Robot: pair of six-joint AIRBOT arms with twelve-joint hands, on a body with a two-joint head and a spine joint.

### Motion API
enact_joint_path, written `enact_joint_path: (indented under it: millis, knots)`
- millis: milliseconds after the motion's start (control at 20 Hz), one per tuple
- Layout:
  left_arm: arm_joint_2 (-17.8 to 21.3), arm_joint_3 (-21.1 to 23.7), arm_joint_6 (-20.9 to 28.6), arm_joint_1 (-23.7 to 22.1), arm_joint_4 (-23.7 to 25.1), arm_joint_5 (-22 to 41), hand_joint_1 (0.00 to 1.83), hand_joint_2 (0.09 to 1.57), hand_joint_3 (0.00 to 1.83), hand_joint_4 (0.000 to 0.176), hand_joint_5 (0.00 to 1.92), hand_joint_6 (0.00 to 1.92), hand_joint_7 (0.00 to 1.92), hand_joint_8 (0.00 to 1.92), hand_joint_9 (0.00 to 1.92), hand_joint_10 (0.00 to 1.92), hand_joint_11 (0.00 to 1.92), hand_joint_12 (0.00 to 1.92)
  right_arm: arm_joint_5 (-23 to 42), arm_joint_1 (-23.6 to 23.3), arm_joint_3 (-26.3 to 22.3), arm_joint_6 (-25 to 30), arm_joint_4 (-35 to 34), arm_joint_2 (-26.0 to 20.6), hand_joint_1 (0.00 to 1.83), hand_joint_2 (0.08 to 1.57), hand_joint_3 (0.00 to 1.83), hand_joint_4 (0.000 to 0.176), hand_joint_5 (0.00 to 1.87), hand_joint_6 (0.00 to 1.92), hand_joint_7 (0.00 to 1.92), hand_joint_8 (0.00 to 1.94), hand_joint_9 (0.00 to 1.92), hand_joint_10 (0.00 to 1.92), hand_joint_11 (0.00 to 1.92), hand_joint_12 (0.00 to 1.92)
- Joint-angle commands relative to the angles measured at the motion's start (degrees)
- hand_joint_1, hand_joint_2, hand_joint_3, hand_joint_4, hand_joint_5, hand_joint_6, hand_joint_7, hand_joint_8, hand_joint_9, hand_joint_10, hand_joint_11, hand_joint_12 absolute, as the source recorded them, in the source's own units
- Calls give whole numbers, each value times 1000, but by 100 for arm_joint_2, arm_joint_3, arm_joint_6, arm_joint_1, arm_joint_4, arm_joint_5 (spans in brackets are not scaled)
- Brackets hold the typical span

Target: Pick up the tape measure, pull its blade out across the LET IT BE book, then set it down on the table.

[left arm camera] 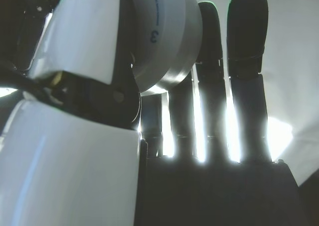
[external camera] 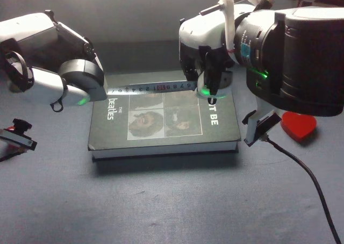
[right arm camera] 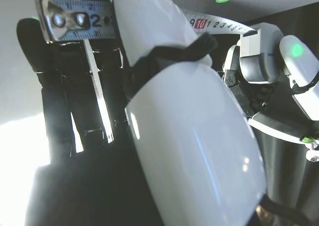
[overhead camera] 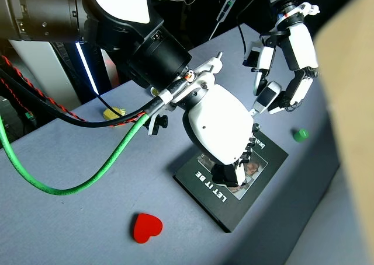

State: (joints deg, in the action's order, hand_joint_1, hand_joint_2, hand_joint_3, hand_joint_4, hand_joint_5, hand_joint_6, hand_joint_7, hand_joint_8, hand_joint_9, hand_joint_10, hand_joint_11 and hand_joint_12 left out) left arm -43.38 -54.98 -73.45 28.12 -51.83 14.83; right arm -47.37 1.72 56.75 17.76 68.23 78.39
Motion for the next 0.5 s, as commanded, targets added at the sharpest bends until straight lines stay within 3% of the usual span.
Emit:
enact_joint_path:
  millis: [0, 450]
  knots:
    - [3, -36, 31, -80, 59, 521, 1378, 1119, 0, 0, 888, 878, 993, 1003, 924, 1302, 927, 1176, 52, -29, 10, -12, 478, -66, 1194, 1148, 1, 31, 883, 1143, 963, 1008, 1080, 142, 604, 1231]
    - [-1, -47, 31, -80, 38, 526, 1380, 1114, 0, 0, 903, 861, 999, 1004, 929, 1284, 922, 1178, 113, -3, 17, -139, 590, -336, 1194, 1150, 0, 28, 874, 1163, 967, 998, 1068, 168, 585, 1266]
